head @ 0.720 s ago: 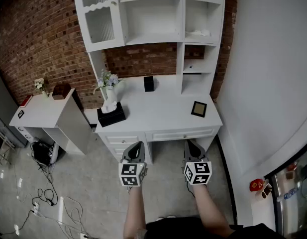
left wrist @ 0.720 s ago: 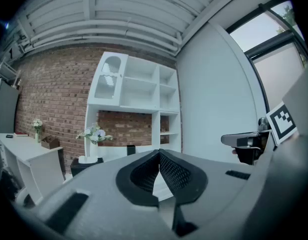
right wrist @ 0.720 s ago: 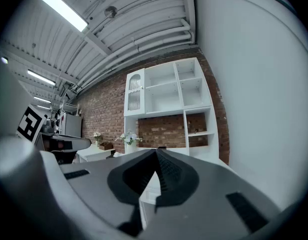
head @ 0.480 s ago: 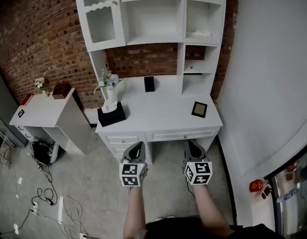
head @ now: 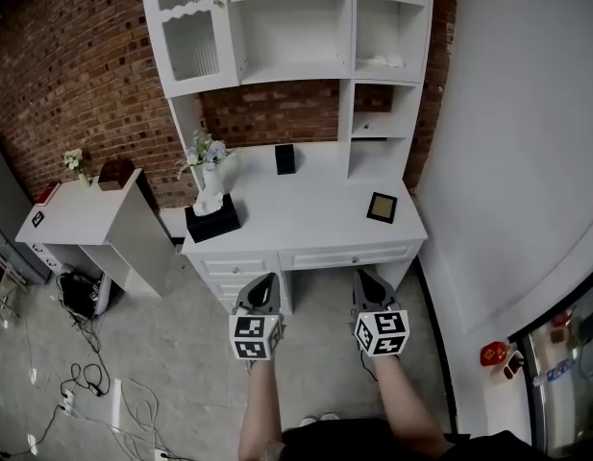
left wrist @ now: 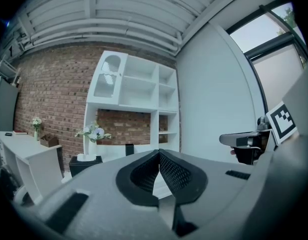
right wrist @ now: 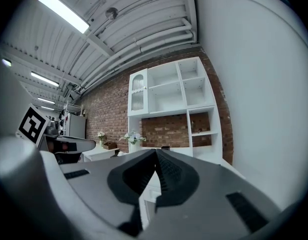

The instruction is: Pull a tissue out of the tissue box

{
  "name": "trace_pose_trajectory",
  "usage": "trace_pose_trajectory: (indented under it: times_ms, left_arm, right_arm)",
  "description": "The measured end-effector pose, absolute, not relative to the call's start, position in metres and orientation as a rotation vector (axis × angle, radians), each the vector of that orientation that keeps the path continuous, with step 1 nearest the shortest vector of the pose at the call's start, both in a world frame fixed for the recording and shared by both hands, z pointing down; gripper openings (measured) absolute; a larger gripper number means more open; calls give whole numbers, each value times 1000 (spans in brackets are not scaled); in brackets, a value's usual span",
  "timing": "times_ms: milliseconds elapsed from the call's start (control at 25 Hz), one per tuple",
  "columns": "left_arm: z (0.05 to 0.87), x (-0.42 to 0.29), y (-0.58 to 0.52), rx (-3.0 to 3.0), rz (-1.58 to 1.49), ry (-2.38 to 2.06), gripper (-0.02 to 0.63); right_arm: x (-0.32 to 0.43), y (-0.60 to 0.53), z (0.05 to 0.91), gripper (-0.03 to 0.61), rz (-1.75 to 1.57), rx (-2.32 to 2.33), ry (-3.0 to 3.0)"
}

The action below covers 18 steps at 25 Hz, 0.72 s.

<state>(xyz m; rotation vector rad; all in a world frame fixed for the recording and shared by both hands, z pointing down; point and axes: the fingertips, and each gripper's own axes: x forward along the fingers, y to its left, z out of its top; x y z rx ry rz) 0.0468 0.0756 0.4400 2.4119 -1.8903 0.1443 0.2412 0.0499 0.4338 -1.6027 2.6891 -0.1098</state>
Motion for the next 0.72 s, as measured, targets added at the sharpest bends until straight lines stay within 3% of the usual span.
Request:
trace_pose_trajectory:
  times_ms: [280,520,720]
  left_arm:
    - [440,56,81,2437,127,-1865,9]
    - [437,59,91,2453,116,-1857,9]
    - [439,51,102,2454,111,-1853,9]
  right_arm:
    - [246,63,432,7,-112,-1578,2692]
    - [251,74,425,118,-154,-1534,2644]
    - [246,86,428,155,-170,-1534,2634]
